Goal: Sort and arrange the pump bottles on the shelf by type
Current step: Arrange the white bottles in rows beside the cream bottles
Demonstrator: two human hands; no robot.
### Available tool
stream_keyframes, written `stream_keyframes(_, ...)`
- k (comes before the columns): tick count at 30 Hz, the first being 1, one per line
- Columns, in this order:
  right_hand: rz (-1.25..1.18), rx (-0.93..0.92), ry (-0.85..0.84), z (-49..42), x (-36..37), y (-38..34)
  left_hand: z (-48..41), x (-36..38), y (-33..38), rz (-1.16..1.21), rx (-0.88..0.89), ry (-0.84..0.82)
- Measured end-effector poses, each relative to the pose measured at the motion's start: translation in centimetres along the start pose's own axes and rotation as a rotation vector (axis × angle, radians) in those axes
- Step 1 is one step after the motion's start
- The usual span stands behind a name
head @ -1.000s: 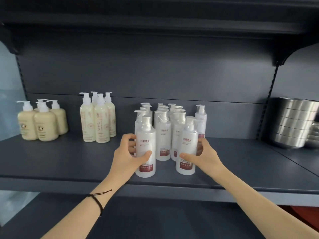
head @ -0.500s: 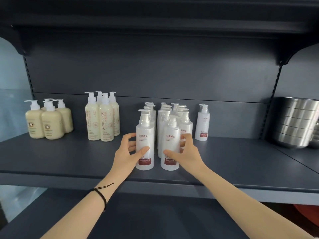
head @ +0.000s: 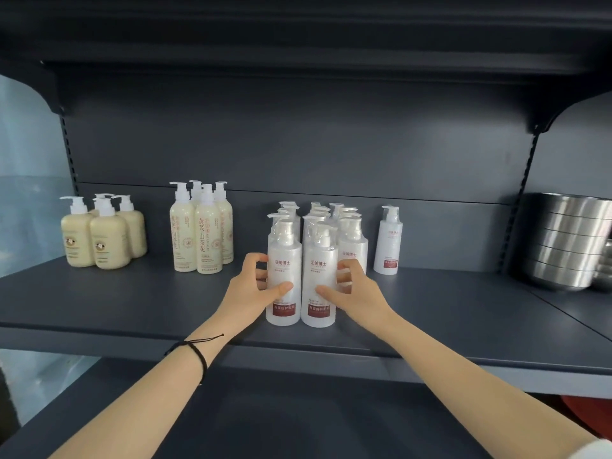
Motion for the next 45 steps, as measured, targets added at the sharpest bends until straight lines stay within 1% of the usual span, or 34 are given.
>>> stream_keyframes(3,0.090,0.000,0.047,-0.4,-2.6,1.6,-0.7,-1.0,1.0,-0.085,-0.008,-0.050)
stream_keyframes(5,0.193,0.007,0.090,-0.7,-4.3,2.7,-1.1,-1.4,1.8,-0.131,0.010,-0.069)
stream_keyframes(7,0.388,0.002,0.118,-1.4,-5.8,4.2,-1.4,-1.5,2.4,-0.199,0.047,-0.092)
stream_keyframes(9,0.579,-0.007,0.103,-2.5,-6.7,5.9,-1.6,-1.4,2.7,-0.242,0.082,-0.085)
stream_keyframes(11,0.639,0.012,0.083,-3.8,-7.4,7.5,-1.6,-1.1,2.8,-0.253,0.117,-0.054)
stream_keyframes(14,0.649,0.063,0.088,-5.9,-8.1,9.0,-1.7,-0.4,2.4,-0.210,0.176,0.005)
stream_keyframes(17,0.580,0.124,0.082,-8.2,-8.2,10.3,-2.1,0.0,1.6,-0.115,0.206,0.072)
stream_keyframes(21,0.332,0.206,0.117,-11.1,-7.9,12.2,-2.9,0.1,1.1,-0.013,0.232,0.088)
stream_keyframes(24,0.176,0.276,0.205,-13.1,-7.6,13.4,-3.5,0.0,0.9,0.000,0.237,0.072)
stream_keyframes(27,0.039,0.347,0.288,-15.1,-7.3,14.5,-3.9,0.0,0.4,0.015,0.284,0.098)
stream_keyframes(33,-0.172,0.370,0.305,-17.8,-6.1,15.7,-4.3,0.4,-0.7,0.070,0.351,0.156)
stream_keyframes(36,-0.214,0.349,0.319,-18.4,-5.9,16.3,-4.6,0.3,-1.0,0.075,0.368,0.145)
stream_keyframes(40,-0.202,0.340,0.323,-18.5,-6.1,16.7,-4.4,0.1,-1.0,0.066,0.363,0.133)
stream_keyframes(45,-0.212,0.352,0.319,-16.5,-6.5,15.7,-3.8,0.6,-1.1,0.091,0.342,0.149)
Point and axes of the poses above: each hand's wrist, its own z-axis away from the middle knuckle, its own x-axis out of the palm, y = z × x, the point moved 1 cm from there along -z, towards the middle knuckle, and after that the axes turned 15 degrees about z, right-handed, at the moved point
